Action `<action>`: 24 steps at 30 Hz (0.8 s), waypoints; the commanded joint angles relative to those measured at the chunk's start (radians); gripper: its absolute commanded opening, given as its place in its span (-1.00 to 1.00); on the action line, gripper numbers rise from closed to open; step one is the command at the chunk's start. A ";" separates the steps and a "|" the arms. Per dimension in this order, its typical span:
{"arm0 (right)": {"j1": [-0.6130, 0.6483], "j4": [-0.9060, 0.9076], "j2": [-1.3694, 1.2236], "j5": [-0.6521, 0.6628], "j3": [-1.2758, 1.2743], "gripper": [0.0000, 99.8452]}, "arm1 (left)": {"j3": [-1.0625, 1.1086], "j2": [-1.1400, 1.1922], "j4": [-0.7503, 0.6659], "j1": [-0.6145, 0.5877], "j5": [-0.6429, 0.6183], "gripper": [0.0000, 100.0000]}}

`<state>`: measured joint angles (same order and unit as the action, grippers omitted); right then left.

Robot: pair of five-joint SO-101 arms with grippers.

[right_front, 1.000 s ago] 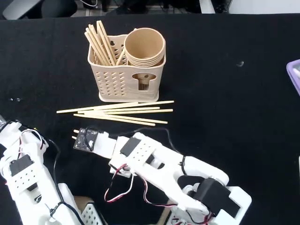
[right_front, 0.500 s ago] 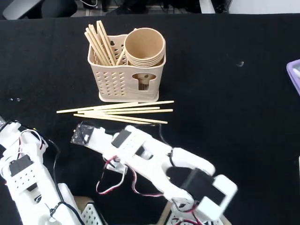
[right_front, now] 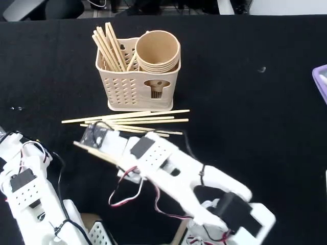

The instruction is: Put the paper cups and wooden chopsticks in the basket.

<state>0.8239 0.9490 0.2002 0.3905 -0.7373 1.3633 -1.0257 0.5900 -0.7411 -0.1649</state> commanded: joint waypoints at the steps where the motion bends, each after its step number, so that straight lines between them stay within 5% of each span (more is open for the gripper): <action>1: -0.087 0.002 0.079 0.055 0.008 -0.98 | -0.035 -0.003 -0.020 -0.007 -0.005 -0.75; 21: -0.115 -0.221 0.124 0.083 -0.143 -0.98 | -0.036 -0.003 -0.020 -0.005 -0.005 -0.75; 24: -0.110 -0.278 0.124 0.006 -0.162 -0.98 | -0.035 -0.003 -0.020 -0.005 -0.005 -0.75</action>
<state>0.7027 0.7327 0.3061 0.4549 -0.8984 1.3633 -1.0257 0.5900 -0.7411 -0.1649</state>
